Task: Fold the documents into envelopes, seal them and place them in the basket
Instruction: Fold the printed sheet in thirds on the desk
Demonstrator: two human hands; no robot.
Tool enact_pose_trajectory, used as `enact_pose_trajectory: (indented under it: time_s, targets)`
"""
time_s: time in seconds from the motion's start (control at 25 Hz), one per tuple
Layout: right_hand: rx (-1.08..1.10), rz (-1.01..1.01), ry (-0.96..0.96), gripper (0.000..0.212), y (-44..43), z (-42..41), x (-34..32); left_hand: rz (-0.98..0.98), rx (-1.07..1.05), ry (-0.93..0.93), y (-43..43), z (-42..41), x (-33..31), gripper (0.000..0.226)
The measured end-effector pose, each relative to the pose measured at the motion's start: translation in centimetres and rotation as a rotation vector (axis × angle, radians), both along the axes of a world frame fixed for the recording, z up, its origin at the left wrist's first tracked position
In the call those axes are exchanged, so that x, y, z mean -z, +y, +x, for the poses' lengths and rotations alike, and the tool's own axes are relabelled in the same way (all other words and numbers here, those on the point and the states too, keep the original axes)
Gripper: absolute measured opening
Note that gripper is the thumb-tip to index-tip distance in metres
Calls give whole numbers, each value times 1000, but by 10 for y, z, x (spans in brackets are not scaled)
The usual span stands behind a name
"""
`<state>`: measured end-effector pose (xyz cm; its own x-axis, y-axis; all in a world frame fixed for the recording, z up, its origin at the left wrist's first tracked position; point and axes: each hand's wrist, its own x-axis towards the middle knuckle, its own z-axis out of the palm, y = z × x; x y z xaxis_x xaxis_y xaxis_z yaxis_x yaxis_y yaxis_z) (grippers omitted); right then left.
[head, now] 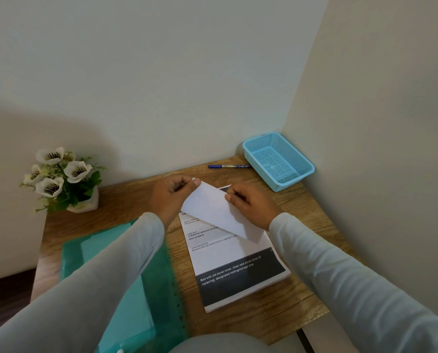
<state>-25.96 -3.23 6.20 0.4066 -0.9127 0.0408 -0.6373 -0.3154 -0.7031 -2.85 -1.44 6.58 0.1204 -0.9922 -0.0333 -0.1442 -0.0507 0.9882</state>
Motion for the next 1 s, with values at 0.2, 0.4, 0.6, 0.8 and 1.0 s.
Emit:
enact_pose_trajectory:
  time_s: [0.2, 0.4, 0.6, 0.8, 1.0]
  targets:
    - [40, 46, 35, 21, 3, -18, 10, 24, -81, 43, 4, 12, 5, 14]
    - [104, 134, 50, 17, 7, -41, 23, 77, -123, 53, 6, 20, 21, 17]
    - [215, 201, 51, 12, 11, -53, 34, 174, -133, 33, 10, 16, 38, 12]
    - [356, 218, 133, 13, 12, -61, 44, 258, -78, -94, 10, 15, 57, 2]
    - [417, 196, 210, 9, 14, -61, 55, 195, -93, -340, 9, 8, 65, 18]
